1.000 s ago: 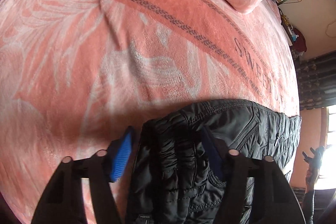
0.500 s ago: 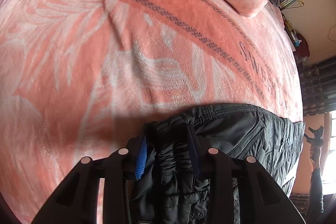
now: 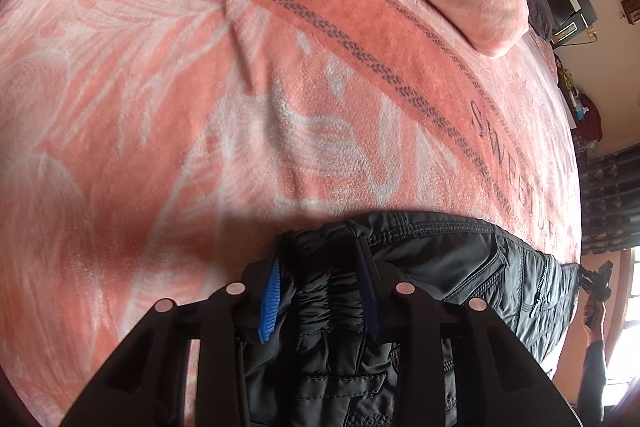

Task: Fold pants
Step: 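Carry the leg hem over toward the waistband with the right tool while the left tool holds the waistband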

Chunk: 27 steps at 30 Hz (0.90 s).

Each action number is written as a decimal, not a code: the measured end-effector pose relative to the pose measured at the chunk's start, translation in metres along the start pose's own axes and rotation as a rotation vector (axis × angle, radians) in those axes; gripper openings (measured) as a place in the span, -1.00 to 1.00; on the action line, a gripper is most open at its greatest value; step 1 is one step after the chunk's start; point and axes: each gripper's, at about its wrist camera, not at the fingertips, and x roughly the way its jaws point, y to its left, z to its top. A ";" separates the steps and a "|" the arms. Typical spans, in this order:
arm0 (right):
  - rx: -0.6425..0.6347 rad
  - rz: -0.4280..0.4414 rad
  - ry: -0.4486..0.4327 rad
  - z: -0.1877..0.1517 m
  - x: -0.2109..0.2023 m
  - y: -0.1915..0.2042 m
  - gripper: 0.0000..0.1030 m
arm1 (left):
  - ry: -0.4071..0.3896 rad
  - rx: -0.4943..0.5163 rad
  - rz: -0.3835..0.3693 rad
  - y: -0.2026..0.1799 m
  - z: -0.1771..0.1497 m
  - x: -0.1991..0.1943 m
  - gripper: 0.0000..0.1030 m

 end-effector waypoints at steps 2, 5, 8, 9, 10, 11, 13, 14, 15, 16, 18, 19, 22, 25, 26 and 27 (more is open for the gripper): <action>-0.028 -0.003 -0.026 -0.007 -0.012 0.007 -0.83 | -0.008 -0.002 0.021 -0.007 -0.001 -0.001 -0.47; -0.031 -0.016 -0.073 -0.016 -0.033 0.019 -0.84 | -0.025 0.001 0.050 -0.013 -0.004 -0.006 -0.58; -0.046 -0.027 -0.122 -0.026 -0.063 0.036 -0.85 | -0.052 -0.015 0.052 -0.015 -0.005 -0.019 -0.70; -0.051 -0.032 -0.136 -0.031 -0.075 0.042 -0.85 | -0.063 -0.009 0.055 -0.017 -0.006 -0.024 -0.72; -0.059 -0.037 -0.148 -0.036 -0.086 0.049 -0.86 | -0.075 -0.008 0.050 -0.020 -0.008 -0.031 -0.74; -0.066 -0.044 -0.159 -0.042 -0.096 0.057 -0.86 | -0.090 -0.006 0.042 -0.022 -0.009 -0.039 -0.75; -0.074 -0.051 -0.176 -0.056 -0.117 0.067 -0.87 | -0.117 0.005 0.020 -0.027 -0.012 -0.056 -0.77; -0.080 -0.054 -0.184 -0.064 -0.127 0.073 -0.87 | -0.126 0.014 0.010 -0.030 -0.015 -0.065 -0.78; -0.085 -0.061 -0.189 -0.071 -0.136 0.077 -0.87 | -0.134 0.024 0.004 -0.033 -0.018 -0.074 -0.79; -0.085 -0.070 -0.194 -0.079 -0.145 0.080 -0.88 | -0.144 0.030 -0.004 -0.036 -0.021 -0.084 -0.79; -0.090 -0.080 -0.213 -0.097 -0.164 0.087 -0.88 | -0.169 0.048 -0.026 -0.042 -0.028 -0.105 -0.80; -0.092 -0.078 -0.228 -0.106 -0.174 0.090 -0.88 | -0.183 0.063 -0.033 -0.045 -0.032 -0.116 -0.80; -0.083 -0.074 -0.270 -0.133 -0.202 0.092 -0.88 | -0.222 0.094 -0.063 -0.052 -0.045 -0.148 -0.81; -0.064 -0.082 -0.309 -0.165 -0.224 0.085 -0.88 | -0.265 0.113 -0.104 -0.054 -0.063 -0.178 -0.81; -0.059 -0.087 -0.321 -0.176 -0.230 0.081 -0.88 | -0.273 0.116 -0.113 -0.053 -0.070 -0.186 -0.81; -0.055 -0.095 -0.333 -0.188 -0.235 0.077 -0.88 | -0.280 0.116 -0.124 -0.053 -0.076 -0.194 -0.81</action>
